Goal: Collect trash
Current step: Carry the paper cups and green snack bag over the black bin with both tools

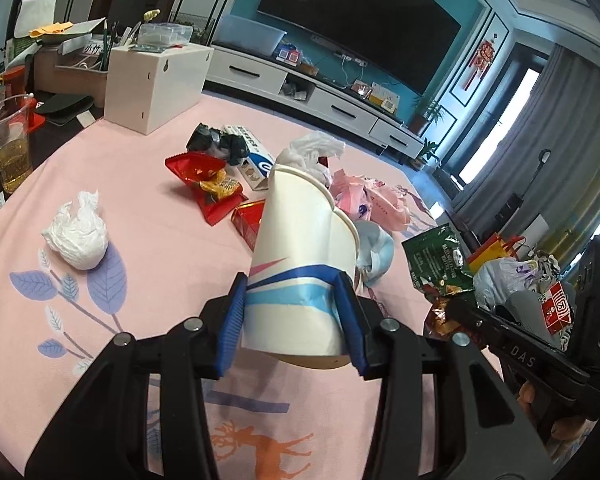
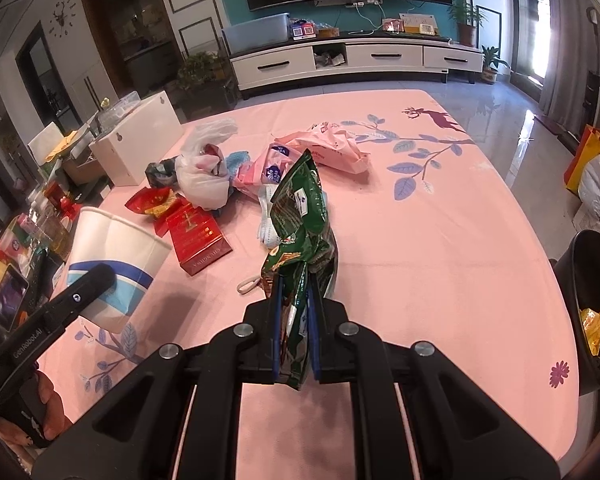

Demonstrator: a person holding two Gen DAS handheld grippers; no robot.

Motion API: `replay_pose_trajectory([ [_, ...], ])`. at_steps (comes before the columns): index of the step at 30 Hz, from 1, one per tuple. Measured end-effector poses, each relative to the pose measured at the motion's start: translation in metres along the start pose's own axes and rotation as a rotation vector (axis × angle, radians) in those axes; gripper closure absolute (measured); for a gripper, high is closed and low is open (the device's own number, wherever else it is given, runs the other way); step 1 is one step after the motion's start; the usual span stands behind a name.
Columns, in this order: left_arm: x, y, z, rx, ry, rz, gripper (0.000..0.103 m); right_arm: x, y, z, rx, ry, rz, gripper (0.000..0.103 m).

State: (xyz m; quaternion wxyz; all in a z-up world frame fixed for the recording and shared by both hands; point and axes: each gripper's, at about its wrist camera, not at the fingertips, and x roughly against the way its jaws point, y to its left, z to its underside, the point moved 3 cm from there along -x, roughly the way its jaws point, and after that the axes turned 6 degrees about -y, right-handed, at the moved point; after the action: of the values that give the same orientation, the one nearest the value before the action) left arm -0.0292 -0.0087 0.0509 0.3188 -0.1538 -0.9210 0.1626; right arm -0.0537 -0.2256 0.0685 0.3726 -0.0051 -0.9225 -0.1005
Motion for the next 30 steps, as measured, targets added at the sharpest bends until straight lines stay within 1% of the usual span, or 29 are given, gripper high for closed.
replay_pose_trajectory([
  [3, 0.002, 0.000, -0.001, 0.001, -0.009, 0.012, 0.058, 0.001, -0.002, 0.000, -0.005, -0.001, -0.001, 0.091],
  [7, 0.002, 0.000, -0.002, -0.003, -0.012, 0.008, 0.058, 0.002, -0.003, -0.001, -0.009, -0.008, 0.002, 0.091],
  [9, 0.002, 0.000, -0.001, 0.014, 0.010, 0.040, 0.058, 0.004, -0.004, -0.001, -0.012, -0.016, 0.010, 0.091],
  [11, 0.004, -0.003, -0.002, 0.016, 0.018, 0.057, 0.058, 0.006, -0.004, -0.001, -0.004, -0.020, 0.015, 0.091],
  [17, 0.017, -0.017, -0.007, -0.024, -0.016, 0.060, 0.058, 0.022, -0.008, -0.008, -0.014, -0.052, -0.005, 0.091],
  [21, 0.025, -0.031, -0.014, -0.039, -0.043, 0.049, 0.058, 0.037, -0.014, -0.014, -0.027, -0.079, -0.021, 0.091],
  [24, 0.031, -0.042, -0.018, -0.038, -0.055, 0.068, 0.058, 0.051, -0.020, -0.019, -0.039, -0.102, -0.032, 0.091],
  [26, 0.036, -0.055, -0.019, -0.049, -0.065, 0.075, 0.058, 0.059, -0.024, -0.022, -0.043, -0.120, -0.029, 0.091],
  [30, 0.043, -0.081, -0.018, -0.086, -0.099, 0.061, 0.058, 0.079, -0.037, -0.027, -0.066, -0.170, -0.020, 0.091],
])
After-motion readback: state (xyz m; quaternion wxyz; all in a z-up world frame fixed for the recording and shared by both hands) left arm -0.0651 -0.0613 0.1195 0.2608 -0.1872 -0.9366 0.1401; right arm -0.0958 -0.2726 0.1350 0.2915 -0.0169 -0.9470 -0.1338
